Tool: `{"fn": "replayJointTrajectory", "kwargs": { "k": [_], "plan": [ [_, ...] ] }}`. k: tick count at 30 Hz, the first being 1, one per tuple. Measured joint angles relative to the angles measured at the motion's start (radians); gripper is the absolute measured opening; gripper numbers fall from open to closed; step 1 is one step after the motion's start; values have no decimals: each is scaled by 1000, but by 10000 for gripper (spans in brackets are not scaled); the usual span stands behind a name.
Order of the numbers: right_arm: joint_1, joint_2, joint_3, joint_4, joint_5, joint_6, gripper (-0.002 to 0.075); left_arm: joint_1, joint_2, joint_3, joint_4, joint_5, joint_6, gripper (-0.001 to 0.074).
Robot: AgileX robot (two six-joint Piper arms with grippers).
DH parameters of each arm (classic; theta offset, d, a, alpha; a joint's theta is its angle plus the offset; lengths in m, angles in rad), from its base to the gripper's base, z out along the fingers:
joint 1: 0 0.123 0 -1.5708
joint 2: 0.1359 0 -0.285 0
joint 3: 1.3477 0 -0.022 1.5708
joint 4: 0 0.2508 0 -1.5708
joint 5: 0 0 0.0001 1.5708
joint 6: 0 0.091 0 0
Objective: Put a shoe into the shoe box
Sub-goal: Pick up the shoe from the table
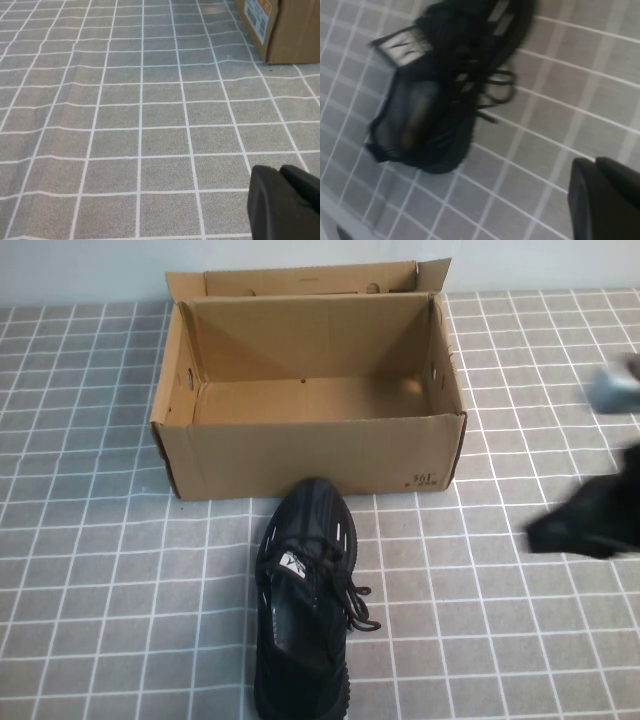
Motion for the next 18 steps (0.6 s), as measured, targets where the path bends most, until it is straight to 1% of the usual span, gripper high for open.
{"fn": "replayJointTrajectory", "kwargs": {
  "k": [4, 8, 12, 13, 15, 18],
  "plan": [
    [202, 152, -166, -78, 10, 11, -16, 0, 0, 0, 0, 0, 0, -1],
    [408, 295, -336, -189, 69, 19, -16, 0, 0, 0, 0, 0, 0, -1],
    [536, 427, -494, -303, 138, 22, 2, 0, 0, 0, 0, 0, 0, -1],
    [555, 449, -524, -331, 149, 25, 16, 0, 0, 0, 0, 0, 0, -1],
    [587, 501, -591, -370, 174, 30, 71, 0, 0, 0, 0, 0, 0, -1],
    [604, 563, -673, -389, 185, 32, 205, 0, 0, 0, 0, 0, 0, -1]
  ]
}}
